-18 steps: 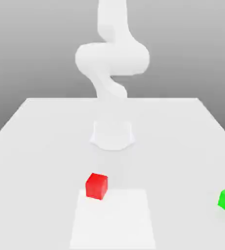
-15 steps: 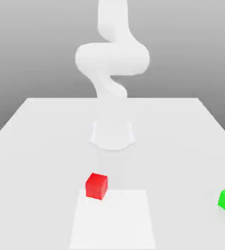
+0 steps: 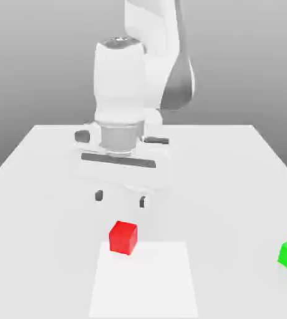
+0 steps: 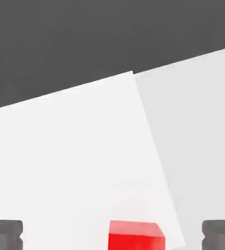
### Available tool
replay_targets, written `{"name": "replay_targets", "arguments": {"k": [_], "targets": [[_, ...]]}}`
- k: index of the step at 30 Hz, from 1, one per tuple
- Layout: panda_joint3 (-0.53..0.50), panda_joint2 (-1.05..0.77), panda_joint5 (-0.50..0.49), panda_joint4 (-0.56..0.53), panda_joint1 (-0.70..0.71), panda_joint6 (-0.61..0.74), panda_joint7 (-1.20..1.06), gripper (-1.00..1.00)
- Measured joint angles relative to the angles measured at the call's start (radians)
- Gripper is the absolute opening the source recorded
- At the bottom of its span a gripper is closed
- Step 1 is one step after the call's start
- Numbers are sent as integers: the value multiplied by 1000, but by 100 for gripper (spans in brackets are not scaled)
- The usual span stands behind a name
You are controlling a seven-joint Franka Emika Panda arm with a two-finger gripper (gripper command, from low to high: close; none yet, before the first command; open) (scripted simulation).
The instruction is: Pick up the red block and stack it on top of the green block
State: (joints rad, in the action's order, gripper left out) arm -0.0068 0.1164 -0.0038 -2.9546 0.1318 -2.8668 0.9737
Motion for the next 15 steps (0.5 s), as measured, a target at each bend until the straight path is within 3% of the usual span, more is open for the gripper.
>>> {"name": "replay_targets", "arguments": {"k": [6,7,15], "targets": [[3,-251,6,12,6,-210,1,0],[4,-274,7,15,8,-231,0,-100],[7,-250,1,11,12,-210,5,-100]]}}
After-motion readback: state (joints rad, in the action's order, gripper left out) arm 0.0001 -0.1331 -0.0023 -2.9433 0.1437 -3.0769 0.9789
